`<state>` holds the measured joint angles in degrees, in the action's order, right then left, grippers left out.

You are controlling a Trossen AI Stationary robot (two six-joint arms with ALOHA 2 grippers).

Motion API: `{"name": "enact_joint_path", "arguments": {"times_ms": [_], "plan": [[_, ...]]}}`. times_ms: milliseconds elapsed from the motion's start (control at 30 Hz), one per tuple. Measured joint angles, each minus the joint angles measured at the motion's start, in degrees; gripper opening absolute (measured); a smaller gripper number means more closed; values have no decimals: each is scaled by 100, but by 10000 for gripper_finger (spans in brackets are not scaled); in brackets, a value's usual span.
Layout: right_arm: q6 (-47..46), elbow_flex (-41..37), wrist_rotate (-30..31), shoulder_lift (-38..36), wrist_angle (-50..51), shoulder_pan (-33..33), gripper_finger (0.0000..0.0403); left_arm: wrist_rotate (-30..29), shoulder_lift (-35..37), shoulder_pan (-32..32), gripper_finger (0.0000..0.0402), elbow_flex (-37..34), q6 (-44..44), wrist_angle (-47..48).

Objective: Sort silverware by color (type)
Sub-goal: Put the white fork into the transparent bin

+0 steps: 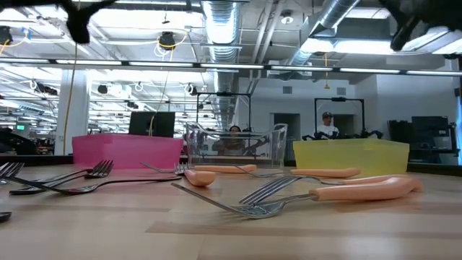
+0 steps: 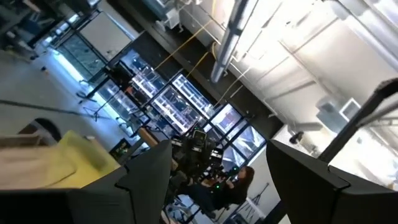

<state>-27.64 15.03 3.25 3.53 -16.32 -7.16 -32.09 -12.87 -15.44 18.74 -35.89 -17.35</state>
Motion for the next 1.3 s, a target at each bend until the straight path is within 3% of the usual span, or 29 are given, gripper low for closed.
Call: {"name": "enact_joint_path", "arguments": {"times_ms": [133, 333, 500, 633, 867, 1300], "plan": [[408, 898, -2, 732, 976, 0, 150, 308, -638, 0, 247, 779, 72, 560], [911, 2270, -238, 2245, 2225, 13, 150, 879, -1701, -1, 247, 2289, -170, 2546], [1425, 3328, -311, 3381, 3509, 146, 155, 892, -2440, 0, 247, 3450, -289, 4056], [1690, 3928, -313, 4141, 4366, 325, 183, 891, -2878, 0, 247, 4049, -332, 4903], [2069, 4268, -333, 5176, 4796, 698, 251, 889, -3146, 0, 247, 4247, -284, 5121], [3019, 4284, -317, 6942, 4713, 1253, 254, 834, -3133, 0, 247, 4250, -289, 5276]]}}
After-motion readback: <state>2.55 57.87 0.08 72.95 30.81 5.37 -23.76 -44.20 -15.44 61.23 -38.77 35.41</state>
